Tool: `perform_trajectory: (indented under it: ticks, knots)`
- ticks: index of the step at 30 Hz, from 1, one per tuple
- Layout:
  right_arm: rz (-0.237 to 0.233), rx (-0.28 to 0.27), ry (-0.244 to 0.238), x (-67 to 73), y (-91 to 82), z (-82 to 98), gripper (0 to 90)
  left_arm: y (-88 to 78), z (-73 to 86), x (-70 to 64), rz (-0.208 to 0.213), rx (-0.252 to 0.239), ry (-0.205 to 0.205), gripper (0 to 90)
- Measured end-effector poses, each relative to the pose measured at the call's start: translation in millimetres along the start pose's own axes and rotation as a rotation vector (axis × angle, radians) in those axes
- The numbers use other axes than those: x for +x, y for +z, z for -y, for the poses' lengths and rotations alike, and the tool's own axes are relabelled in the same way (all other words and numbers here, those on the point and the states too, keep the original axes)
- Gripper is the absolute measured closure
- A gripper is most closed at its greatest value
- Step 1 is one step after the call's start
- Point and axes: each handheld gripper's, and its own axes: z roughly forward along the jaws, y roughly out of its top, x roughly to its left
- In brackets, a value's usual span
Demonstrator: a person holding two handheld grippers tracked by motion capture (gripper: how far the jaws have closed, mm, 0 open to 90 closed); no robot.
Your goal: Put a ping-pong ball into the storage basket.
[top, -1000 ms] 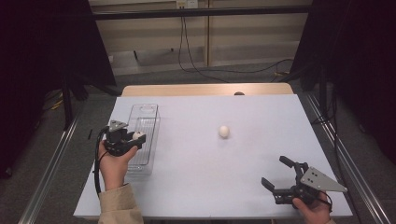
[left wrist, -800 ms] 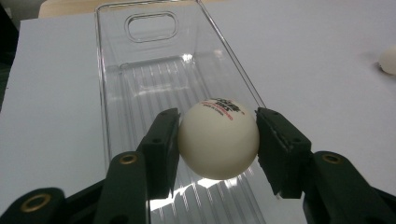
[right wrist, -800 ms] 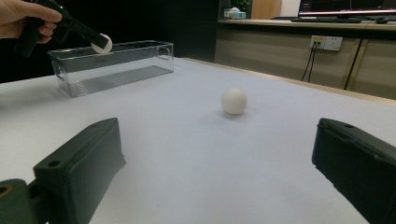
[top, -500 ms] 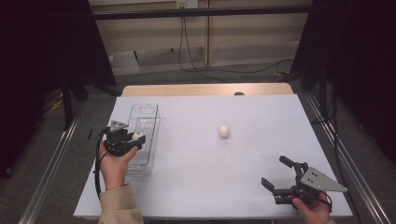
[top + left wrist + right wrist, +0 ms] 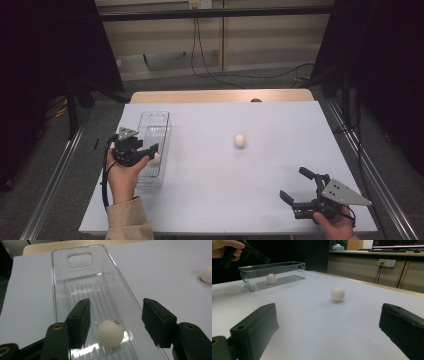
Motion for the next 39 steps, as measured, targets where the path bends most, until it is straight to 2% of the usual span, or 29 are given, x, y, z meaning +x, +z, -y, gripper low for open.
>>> perform_trajectory:
  ticks: [12, 21, 23, 32, 39]
  knots:
    - [0.000, 0.000, -0.002, 0.1, 0.1, -0.1, 1.4, -6.1, -10.0, -12.0, 0.019, -0.015, 0.025, 27.1]
    - [-0.001, 0.000, -0.002, 0.1, 0.2, -0.1, 1.4, -0.5, -13.5, -23.6, 0.070, -0.002, 0.032, 19.0]
    - [-0.001, 0.001, -0.002, 0.0, 0.2, -0.1, 1.4, 0.5, -14.0, -25.8, 0.084, -0.003, 0.031, 18.1]
    - [-0.001, 0.000, -0.002, 0.0, 0.4, -0.2, 1.4, 6.2, -15.2, -33.5, 0.095, 0.008, 0.048, 14.4]
    - [0.000, 0.001, -0.004, -0.3, 0.5, -0.1, 1.4, 10.1, -16.6, -42.0, 0.125, 0.012, 0.063, 13.8]
